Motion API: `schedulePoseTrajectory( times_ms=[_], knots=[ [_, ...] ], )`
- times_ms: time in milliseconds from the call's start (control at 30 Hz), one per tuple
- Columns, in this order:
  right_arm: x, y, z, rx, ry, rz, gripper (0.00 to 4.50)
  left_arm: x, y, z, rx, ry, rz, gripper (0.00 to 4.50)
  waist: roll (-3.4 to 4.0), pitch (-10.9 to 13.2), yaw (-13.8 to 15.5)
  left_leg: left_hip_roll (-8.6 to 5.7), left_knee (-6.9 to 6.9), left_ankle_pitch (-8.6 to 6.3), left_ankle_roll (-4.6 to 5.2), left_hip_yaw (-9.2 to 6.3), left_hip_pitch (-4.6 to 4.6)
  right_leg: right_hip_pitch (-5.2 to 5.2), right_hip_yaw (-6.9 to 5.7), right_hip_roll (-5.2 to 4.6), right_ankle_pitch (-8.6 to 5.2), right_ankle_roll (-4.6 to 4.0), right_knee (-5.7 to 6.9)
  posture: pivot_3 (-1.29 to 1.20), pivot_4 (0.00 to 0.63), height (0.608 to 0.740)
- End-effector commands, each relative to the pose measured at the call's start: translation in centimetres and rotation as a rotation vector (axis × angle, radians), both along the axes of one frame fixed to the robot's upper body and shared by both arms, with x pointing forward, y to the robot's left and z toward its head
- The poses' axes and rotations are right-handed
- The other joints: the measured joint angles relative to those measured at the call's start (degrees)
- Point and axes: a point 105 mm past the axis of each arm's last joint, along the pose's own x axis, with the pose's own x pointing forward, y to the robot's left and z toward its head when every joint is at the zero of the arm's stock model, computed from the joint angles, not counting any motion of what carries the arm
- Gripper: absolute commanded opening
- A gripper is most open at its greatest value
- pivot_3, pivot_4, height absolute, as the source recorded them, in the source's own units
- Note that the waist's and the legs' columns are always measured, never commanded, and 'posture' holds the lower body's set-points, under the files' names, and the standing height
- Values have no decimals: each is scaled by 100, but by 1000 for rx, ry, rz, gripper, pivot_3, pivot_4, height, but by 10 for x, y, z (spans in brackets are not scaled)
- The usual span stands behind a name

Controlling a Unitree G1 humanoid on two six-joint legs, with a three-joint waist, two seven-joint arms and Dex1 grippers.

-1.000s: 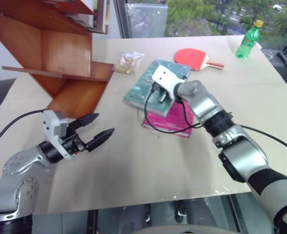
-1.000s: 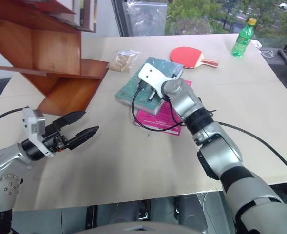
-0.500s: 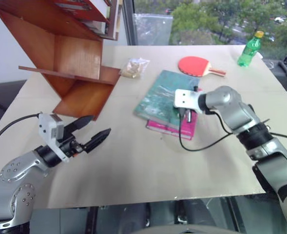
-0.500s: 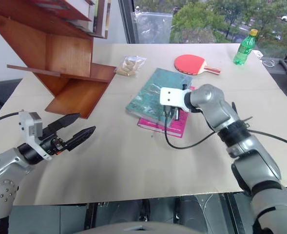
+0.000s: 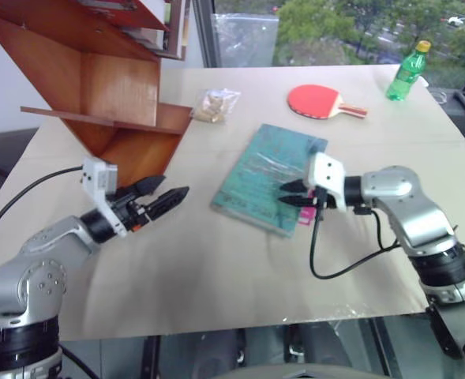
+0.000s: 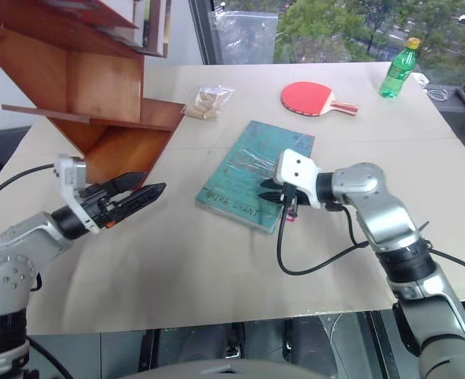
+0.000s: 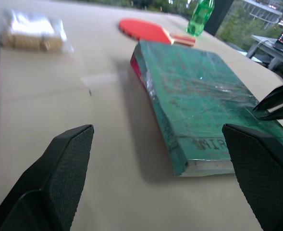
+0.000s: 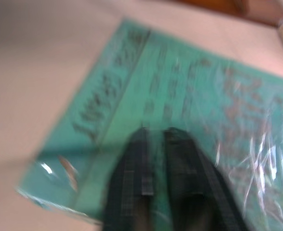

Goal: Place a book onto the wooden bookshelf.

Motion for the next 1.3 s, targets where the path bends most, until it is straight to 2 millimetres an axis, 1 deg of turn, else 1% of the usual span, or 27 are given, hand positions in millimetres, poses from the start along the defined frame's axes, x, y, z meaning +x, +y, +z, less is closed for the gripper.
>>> schedulePoseTrajectory(
  times_ms=[33,67,100,133,167,233,300,333,400,500,633,667,733,800,867,933,967,1000,1033,1200,1267,1300],
  knots=[
    [-23,-17,30,81,-89,-93,2403,14,-3,-2,-81,124,-58,4500,-5,3,63,-1,0,0,0,-4,-3,0,-6,4,0,0,-3,0,150,740],
    [-29,-22,34,91,-112,-124,2912,19,-6,-1,-114,154,-85,4500,-7,5,107,-3,0,0,0,-6,-6,0,-10,11,0,0,-6,0,150,740],
    [-33,-24,36,96,-126,-142,3332,22,-5,1,-134,172,-101,4500,-11,11,111,-5,0,0,1,-9,-11,0,-13,14,-1,1,-9,0,150,740],
    [-38,-28,35,93,-115,-165,3808,28,-7,2,-156,198,-116,4500,-17,16,92,-8,1,-1,1,-7,-15,-2,-14,15,0,2,-11,0,150,740],
    [-49,-35,32,68,-118,-189,3969,39,-10,2,-180,227,-126,4500,-23,21,92,-9,1,-1,1,-4,-13,-2,-11,14,0,3,-11,0,150,740],
    [-67,-41,28,49,-106,-214,3969,57,-17,3,-220,287,-154,4500,-38,28,164,-11,2,-1,1,-10,-15,0,-15,16,-1,5,-10,0,150,740],
    [-74,-42,29,56,-107,-239,3969,70,-20,1,-223,316,-162,4500,-42,33,146,-9,6,0,1,-24,-21,1,-33,25,-2,4,-12,0,150,740],
    [-76,-44,28,63,-111,-274,3969,80,-26,-2,-240,339,-171,4500,-44,34,106,-9,5,0,1,-16,-17,0,-34,27,-2,4,-11,0,150,740],
    [-78,-48,27,76,-122,-341,3969,98,-45,-9,-244,378,-206,4500,-51,35,104,-12,6,0,1,-6,-8,2,-31,25,-6,12,-7,0,150,740],
    [-80,-49,29,96,-135,-381,3969,108,-72,-9,-267,423,-297,4500,-67,44,83,-16,12,1,2,-2,-9,3,-29,26,-13,27,-6,0,150,740],
    [-80,-52,30,94,-147,-406,3969,109,-91,-13,-230,455,-365,4500,-86,57,40,-9,10,0,2,15,-13,-13,-11,38,-12,24,-7,0,150,740],
    [-80,-52,30,93,-148,-411,4065,109,-94,-15,-211,463,-379,4249,-87,58,36,-6,7,1,2,18,-16,-21,-7,40,-6,13,-7,0,150,740],
    [-81,-52,31,96,-153,-414,4100,108,-96,-17,-194,471,-393,3620,-88,58,38,-5,5,1,2,21,-21,-27,-5,42,-2,5,-8,0,150,740],
    [-82,-52,33,102,-156,-418,4100,107,-95,-16,-204,476,-398,2725,-91,60,40,-4,5,0,2,24,-22,-28,-2,41,-2,5,-10,0,150,740],
    [-83,-53,34,107,-153,-427,4100,108,-91,-13,-233,482,-385,1849,-100,66,49,-4,5,0,2,23,-22,-28,-2,38,-2,6,-9,0,150,740],
    [-84,-53,34,108,-147,-431,4100,107,-84,-13,-251,495,-364,807,-112,73,63,-2,7,0,2,18,-26,-30,-1,35,-4,8,-8,0,150,740],
    [-85,-52,34,108,-145,-432,4100,107,-81,-14,-260,502,-354,407,-113,74,67,-2,7,0,2,15,-26,-30,4,35,-5,10,-7,0,150,740],
    [-85,-52,33,106,-141,-433,4100,106,-78,-13,-281,510,-350,119,-115,75,78,-2,7,0,2,13,-27,-30,7,34,-5,10,-7,0,150,740],
    [-85,-52,33,105,-138,-434,4100,106,-76,-12,-298,516,-342,6,-116,75,79,-1,9,0,2,10,-30,-30,8,34,-4,9,-7,0,150,740],
    [-85,-47,33,103,-131,-420,4100,104,-61,-5,-405,552,-274,6,-119,77,75,-2,11,0,3,7,-31,-30,10,33,-3,9,-5,0,150,740],
    [-84,-45,32,98,-131,-411,4100,103,-55,-7,-420,570,-213,6,-119,77,73,-1,13,0,3,8,-30,-30,15,32,-2,7,-4,0,150,740],
    [-83,-45,33,97,-130,-406,4100,100,-53,-9,-441,582,-199,6,-119,77,68,0,14,0,3,7,-30,-30,16,33,-2,6,-3,0,150,740]
  ],
)
